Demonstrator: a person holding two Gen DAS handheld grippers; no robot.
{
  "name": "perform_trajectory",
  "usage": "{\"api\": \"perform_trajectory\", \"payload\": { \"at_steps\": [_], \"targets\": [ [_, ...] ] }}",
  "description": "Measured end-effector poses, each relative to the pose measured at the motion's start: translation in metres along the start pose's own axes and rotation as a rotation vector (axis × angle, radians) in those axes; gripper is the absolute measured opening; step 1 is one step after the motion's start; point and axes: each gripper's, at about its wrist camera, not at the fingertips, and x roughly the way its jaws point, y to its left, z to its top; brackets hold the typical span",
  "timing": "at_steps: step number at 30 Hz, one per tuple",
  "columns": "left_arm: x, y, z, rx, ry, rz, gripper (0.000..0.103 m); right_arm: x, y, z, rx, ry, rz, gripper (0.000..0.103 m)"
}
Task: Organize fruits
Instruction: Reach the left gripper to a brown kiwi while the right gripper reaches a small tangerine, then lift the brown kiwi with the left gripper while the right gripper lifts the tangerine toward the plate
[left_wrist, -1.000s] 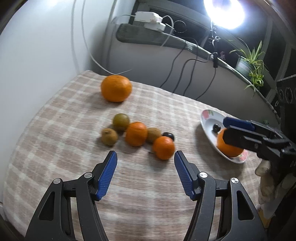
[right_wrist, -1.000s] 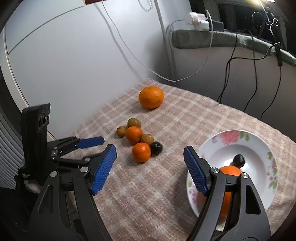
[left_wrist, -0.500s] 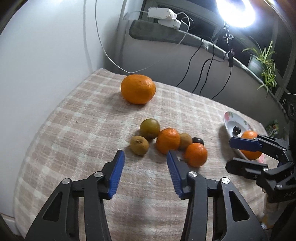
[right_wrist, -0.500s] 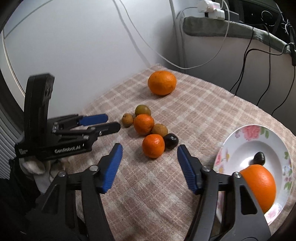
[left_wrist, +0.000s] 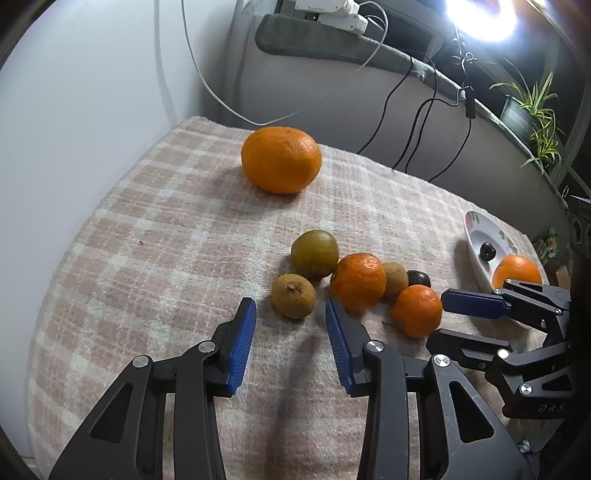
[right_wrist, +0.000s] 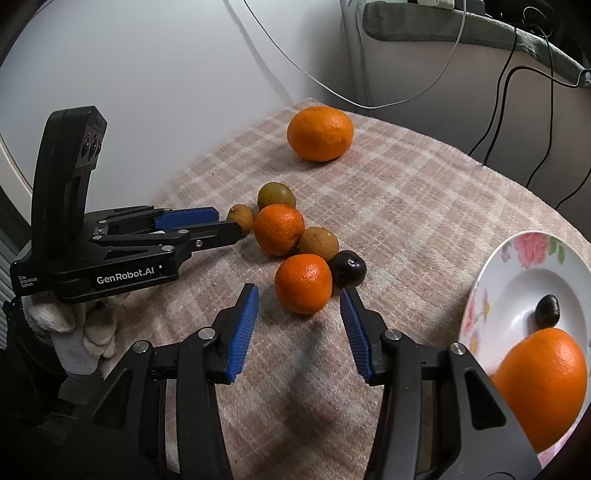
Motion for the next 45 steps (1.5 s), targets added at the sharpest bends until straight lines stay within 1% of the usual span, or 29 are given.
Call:
{"api": "perform_trajectory", "payload": {
  "at_steps": [7,11,15,20,27,34,45],
  "targets": [
    [0.004,0.0,0.003,0.009,0.008,-0.001,0.036,0.009,-0.001,0.001,0.003,0.017,-0.006,0.043],
    [0.007,0.0,0.004,0.015,0.013,0.002,0.034,0.011,0.0,0.003,0.005,0.023,-0.005,0.041],
    [0.009,0.0,0.004,0.023,0.014,0.006,0.028,0.013,0.002,0.004,-0.001,0.027,-0.013,0.041],
    [0.009,-0.002,0.004,0.03,0.013,0.007,0.025,0.015,0.002,0.004,-0.005,0.035,-0.021,0.038],
    [0.009,-0.004,0.003,0.039,0.006,0.018,0.025,0.015,0.003,0.004,-0.015,0.034,-0.019,0.037],
    [0.003,-0.003,0.003,0.022,-0.005,0.018,0.025,0.004,0.002,0.004,-0.003,0.011,0.013,0.036],
    [-0.012,-0.014,0.005,0.033,-0.033,0.008,0.025,-0.023,-0.004,0.002,0.009,-0.041,0.022,0.036]
  ]
}}
